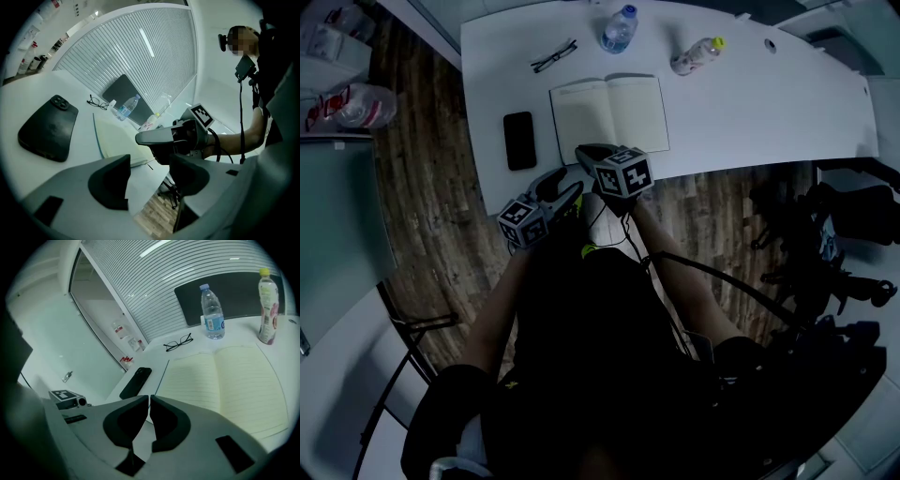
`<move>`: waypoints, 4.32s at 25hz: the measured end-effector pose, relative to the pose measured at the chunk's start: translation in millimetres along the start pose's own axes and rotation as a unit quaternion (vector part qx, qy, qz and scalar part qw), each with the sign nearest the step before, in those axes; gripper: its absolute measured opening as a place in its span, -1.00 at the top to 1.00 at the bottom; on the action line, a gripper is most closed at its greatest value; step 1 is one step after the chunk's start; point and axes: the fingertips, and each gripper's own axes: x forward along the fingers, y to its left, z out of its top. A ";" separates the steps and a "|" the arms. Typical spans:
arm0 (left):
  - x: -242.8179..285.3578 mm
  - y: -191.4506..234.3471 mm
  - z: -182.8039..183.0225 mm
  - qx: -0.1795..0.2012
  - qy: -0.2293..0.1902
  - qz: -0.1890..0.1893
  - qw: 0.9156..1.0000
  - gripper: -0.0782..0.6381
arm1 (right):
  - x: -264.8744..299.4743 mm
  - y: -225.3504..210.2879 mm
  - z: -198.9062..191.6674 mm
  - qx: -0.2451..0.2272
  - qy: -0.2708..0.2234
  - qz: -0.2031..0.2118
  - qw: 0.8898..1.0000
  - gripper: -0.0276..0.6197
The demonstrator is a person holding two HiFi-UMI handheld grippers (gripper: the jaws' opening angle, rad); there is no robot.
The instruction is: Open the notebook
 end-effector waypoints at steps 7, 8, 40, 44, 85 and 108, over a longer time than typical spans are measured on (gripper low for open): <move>1.7 3.7 -5.7 -0.005 0.005 0.014 1.000 0.02 | -25.7 1.5 -2.0 0.008 -0.030 -0.010 0.999 0.81; 1.9 4.5 -5.1 -0.005 0.004 0.016 1.000 0.02 | -28.6 2.9 -1.1 0.006 -0.034 -0.011 0.999 0.81; 5.5 -98.3 84.1 0.150 -0.021 -0.040 0.988 0.73 | -134.1 41.8 41.6 -0.085 -0.182 -0.032 0.979 0.82; 3.7 -114.2 85.0 0.165 -0.027 -0.043 0.985 0.73 | -145.1 50.8 41.5 -0.104 -0.192 -0.029 0.975 0.82; -113.5 -265.9 -7.5 0.165 -0.064 -0.062 0.982 0.73 | -247.3 181.5 -89.8 -0.112 -0.225 -0.009 0.968 0.82; -207.0 -299.4 -63.3 0.135 -0.071 -0.094 0.984 0.73 | -263.0 261.4 -164.6 -0.094 -0.235 -0.043 0.966 0.83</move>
